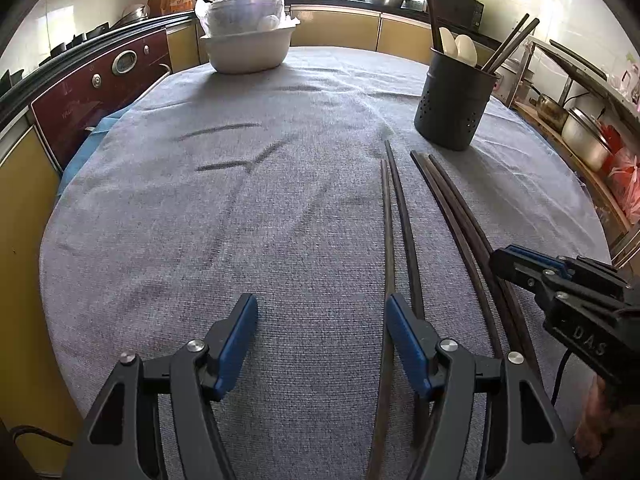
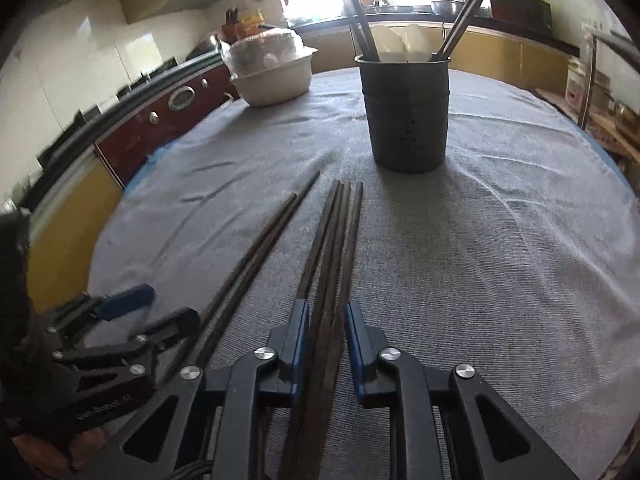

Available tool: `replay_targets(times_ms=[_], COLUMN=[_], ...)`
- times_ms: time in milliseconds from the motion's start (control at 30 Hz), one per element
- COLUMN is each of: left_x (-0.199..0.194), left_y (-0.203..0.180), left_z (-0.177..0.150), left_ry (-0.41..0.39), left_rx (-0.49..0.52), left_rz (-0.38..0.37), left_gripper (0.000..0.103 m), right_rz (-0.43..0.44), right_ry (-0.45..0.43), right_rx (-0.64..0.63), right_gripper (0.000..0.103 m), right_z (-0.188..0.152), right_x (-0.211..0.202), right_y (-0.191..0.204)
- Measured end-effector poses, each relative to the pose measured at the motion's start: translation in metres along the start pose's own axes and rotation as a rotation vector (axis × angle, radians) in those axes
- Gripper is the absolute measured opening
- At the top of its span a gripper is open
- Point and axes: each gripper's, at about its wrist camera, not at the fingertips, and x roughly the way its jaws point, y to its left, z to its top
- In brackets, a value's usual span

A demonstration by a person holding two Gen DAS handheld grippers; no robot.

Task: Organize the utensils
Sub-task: 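Close the right tool on a chopstick while the left tool grasps another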

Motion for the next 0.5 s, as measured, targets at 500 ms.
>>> replay_targets(times_ms=[500], left_x=[0.01], left_y=[0.002], left_z=[0.008], left_ry=[-0.007], left_rx=[0.0], left_rz=[0.013], left_gripper=[0.072], right_rz=[-0.066], right_ry=[0.022], right_rx=[0.043], right_gripper=[0.016], right_z=[0.005], right_x=[0.002], right_y=[-0.022])
